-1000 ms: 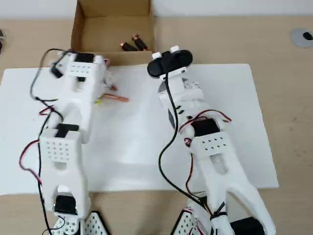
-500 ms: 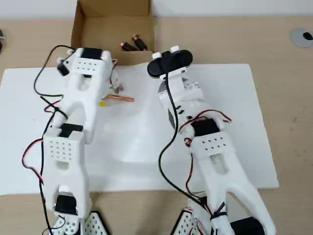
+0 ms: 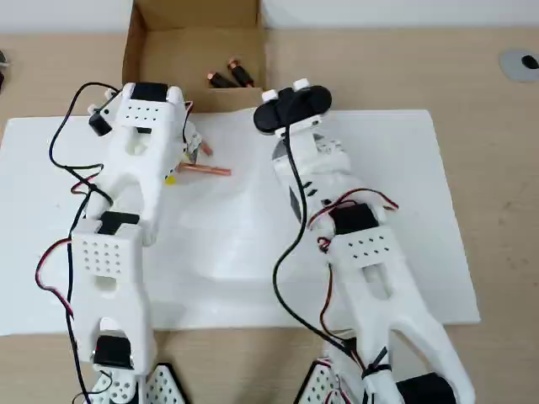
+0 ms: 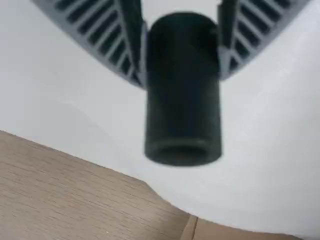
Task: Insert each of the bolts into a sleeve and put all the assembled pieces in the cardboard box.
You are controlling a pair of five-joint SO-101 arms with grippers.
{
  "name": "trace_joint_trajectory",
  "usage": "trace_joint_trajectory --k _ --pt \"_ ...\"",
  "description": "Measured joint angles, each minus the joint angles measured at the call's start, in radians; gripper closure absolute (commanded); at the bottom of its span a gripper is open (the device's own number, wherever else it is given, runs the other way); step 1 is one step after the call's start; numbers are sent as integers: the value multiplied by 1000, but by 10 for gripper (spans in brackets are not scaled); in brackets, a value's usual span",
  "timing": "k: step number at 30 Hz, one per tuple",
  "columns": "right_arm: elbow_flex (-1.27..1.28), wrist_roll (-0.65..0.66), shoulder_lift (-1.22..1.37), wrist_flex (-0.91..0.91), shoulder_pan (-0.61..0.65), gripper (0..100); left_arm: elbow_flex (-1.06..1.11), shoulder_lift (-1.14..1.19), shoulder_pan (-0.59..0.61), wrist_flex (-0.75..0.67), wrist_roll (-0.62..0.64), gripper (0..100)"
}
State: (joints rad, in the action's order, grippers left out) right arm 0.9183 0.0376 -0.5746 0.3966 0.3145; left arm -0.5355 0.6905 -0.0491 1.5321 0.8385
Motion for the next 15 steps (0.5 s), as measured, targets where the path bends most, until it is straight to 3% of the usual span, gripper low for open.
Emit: trace_joint_trajectory --k 15 --pt "0 0 0 0 0 987 9 2 -25 -5 0 852"
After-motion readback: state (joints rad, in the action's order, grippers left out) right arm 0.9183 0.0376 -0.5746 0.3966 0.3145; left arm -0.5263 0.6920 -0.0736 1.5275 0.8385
